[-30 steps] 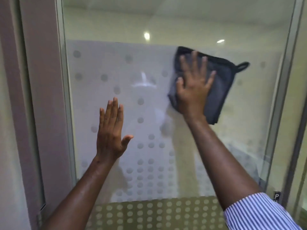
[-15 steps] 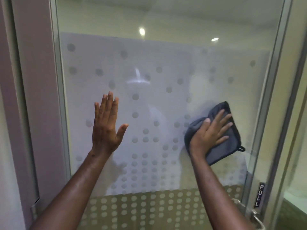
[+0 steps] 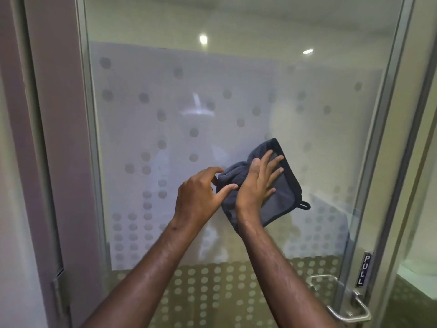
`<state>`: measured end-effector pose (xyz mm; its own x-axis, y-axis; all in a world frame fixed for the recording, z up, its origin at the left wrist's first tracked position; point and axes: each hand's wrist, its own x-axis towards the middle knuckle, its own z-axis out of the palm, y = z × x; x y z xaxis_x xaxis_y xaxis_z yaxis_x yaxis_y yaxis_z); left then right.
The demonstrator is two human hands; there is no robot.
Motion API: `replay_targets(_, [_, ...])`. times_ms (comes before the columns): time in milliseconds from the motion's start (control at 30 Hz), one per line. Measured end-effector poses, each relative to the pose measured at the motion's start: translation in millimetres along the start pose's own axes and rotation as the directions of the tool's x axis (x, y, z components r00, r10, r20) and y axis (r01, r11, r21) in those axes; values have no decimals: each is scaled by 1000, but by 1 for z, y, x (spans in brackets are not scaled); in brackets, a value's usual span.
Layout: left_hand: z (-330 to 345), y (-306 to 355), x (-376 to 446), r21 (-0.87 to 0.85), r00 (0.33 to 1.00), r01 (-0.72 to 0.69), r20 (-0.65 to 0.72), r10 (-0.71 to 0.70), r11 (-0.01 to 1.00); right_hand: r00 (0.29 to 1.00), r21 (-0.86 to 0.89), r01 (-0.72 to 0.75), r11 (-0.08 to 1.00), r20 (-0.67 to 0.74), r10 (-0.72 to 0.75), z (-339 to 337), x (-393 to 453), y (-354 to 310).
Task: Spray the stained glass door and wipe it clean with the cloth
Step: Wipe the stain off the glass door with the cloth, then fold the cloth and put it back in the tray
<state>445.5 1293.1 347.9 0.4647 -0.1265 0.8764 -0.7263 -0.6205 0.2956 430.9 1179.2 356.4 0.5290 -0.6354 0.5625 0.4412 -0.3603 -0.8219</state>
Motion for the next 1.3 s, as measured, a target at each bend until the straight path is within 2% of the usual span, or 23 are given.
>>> replay_targets(100, [1,2,6,-33,995,98,35,-97,995,998,36,29,999,61,-31,-9,-5,2])
replay_targets(167, [-1,3,8,-186,976,211,99,-195,960,988,43,64,997,137,-69,-17,-9,7])
replay_targets(300, [-17,14,12,-544,908,419,240,-344,727,915,48,149,988,371,-156,-47,-25,13])
replay_targets(433, [-34,37,10,-657,863,503,347,-368,561,848,3,29,1000,529,-27,-67,-51,4])
replay_targets(500, [-39,46,7,-674,841,539,400,-364,505,792,55,22,998,608,-51,-68,-62,0])
replay_targets(567, [-39,50,2,-660,822,569,429,-375,491,782,89,-22,996,623,-38,-69,-70,-2])
replay_targets(633, [-38,49,-5,-655,789,612,476,-388,442,791,89,-181,979,606,91,-71,-73,-4])
replay_targets(700, [-37,45,-15,-656,752,656,530,-391,373,751,145,-423,894,608,257,-70,-74,2])
replay_targets(767, [-35,37,-31,-679,750,653,516,-414,336,652,278,-667,692,668,360,-69,-77,12])
replay_targets(800, [-34,30,-41,-700,769,622,462,-442,350,597,329,-754,568,704,384,-70,-80,18])
replay_targets(867, [-32,10,-66,-701,811,541,287,-510,465,490,324,-855,405,760,426,-72,-85,27])
replay_targets(933, [-30,-16,-93,-616,810,527,155,-565,586,406,279,-903,327,804,434,-76,-89,37])
replay_targets(1000, [-25,-38,-120,-521,774,592,154,-614,615,371,270,-919,286,838,400,-78,-90,42])
replay_targets(1033, [-23,-45,-131,-490,734,649,201,-649,582,369,271,-918,289,849,377,-80,-90,43])
replay_targets(1100, [-20,-51,-144,-457,637,756,344,-690,470,369,275,-918,287,857,359,-82,-90,44])
replay_targets(1133, [-19,-51,-149,-465,581,803,468,-666,373,370,273,-917,292,856,362,-83,-90,45])
replay_targets(1167, [-20,-49,-152,-473,502,853,621,-602,223,369,272,-918,289,854,368,-83,-89,48])
replay_targets(1200, [-21,-46,-153,-464,414,885,760,-502,28,360,259,-921,291,852,380,-83,-89,48])
replay_targets(1233, [-24,-45,-154,-418,332,898,849,-412,-136,353,251,-924,290,850,390,-84,-89,49])
replay_targets(1267, [-25,-46,-154,-379,285,893,893,-348,-242,350,245,-925,290,848,399,-85,-88,50])
replay_targets(1300, [-24,-50,-157,-360,266,883,912,-312,-300,346,242,-927,285,844,410,-86,-88,53])
